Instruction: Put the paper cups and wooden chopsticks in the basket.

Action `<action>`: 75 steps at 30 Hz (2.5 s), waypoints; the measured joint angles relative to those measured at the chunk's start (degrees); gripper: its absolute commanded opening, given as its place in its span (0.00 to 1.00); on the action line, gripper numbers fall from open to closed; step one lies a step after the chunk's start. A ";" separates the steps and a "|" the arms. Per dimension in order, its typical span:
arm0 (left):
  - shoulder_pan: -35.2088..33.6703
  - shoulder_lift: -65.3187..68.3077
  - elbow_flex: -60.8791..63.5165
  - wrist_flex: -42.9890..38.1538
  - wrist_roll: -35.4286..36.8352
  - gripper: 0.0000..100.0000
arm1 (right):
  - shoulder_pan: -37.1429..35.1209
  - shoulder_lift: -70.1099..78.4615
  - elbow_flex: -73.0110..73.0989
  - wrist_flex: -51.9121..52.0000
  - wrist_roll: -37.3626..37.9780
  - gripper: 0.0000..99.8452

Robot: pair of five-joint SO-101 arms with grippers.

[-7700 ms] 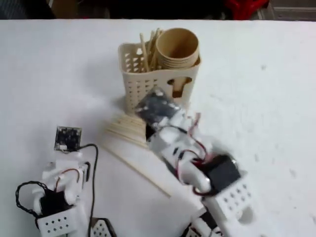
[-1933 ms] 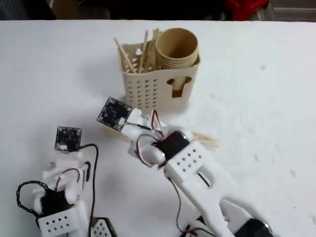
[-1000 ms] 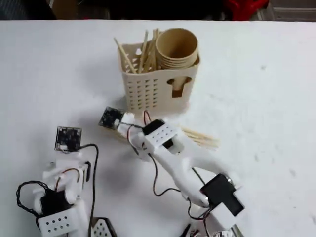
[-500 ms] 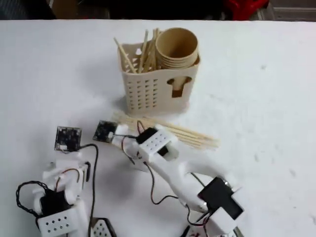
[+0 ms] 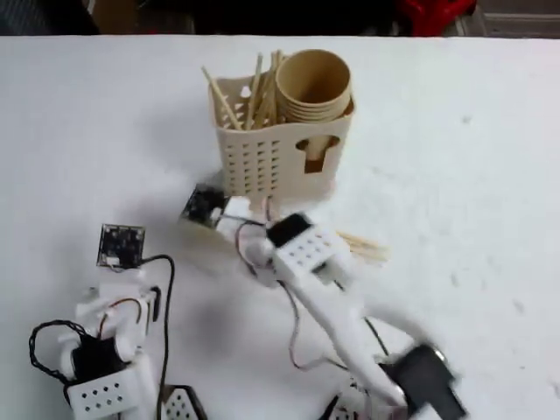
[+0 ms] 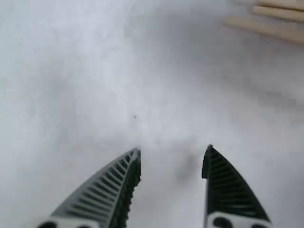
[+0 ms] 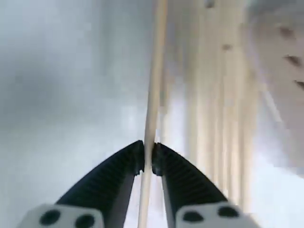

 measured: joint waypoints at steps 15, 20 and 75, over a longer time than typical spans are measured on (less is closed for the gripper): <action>0.00 0.00 0.00 0.00 0.00 0.22 | 2.81 -21.98 -22.15 -9.05 -15.56 0.02; 0.00 0.00 0.00 0.00 0.00 0.22 | 3.60 -8.79 -35.25 -20.57 -18.64 0.02; 0.00 0.00 0.00 0.00 0.00 0.22 | -0.35 -32.09 24.00 -11.52 -7.47 0.04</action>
